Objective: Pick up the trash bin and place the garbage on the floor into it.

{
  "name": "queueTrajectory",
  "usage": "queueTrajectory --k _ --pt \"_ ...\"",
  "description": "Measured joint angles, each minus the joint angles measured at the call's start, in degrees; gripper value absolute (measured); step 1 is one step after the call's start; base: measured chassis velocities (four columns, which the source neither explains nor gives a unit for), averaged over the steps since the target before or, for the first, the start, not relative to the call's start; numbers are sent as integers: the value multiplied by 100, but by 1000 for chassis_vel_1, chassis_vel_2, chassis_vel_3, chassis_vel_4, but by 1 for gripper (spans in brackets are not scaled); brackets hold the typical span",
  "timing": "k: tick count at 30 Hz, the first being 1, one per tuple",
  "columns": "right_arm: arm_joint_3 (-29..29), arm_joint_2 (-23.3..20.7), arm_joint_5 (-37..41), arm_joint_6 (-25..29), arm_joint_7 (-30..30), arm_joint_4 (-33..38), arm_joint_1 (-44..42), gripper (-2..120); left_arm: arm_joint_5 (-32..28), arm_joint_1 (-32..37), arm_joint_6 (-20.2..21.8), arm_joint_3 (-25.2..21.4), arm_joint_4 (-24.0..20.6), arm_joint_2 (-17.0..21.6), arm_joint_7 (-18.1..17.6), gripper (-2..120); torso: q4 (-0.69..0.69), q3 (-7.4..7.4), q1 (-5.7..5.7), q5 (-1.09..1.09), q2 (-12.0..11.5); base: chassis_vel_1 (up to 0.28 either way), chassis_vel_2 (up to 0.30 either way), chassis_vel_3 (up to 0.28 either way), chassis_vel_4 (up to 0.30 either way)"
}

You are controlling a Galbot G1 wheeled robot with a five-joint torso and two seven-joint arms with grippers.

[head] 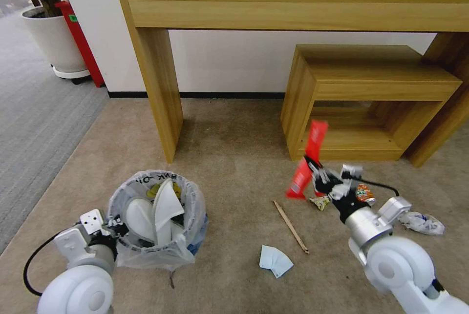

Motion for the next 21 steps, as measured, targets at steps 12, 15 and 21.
queueTrajectory --k 12,15,21 --pt "-1274 983 278 607 -2346 -1448 706 0 458 -49 -13 620 125 -270 32 1 0 0 0 0 0 0 0 0 0" --pt "-1603 1315 182 601 -2463 -1720 785 0 535 -79 -19 645 198 -307 51 1 0 0 0 -1 0 0 0 0 0" --pt "-1763 1478 -312 445 -2485 -1938 817 0 542 -89 -19 620 205 -298 57 1 0 0 0 -1 0 0 0 0 0"
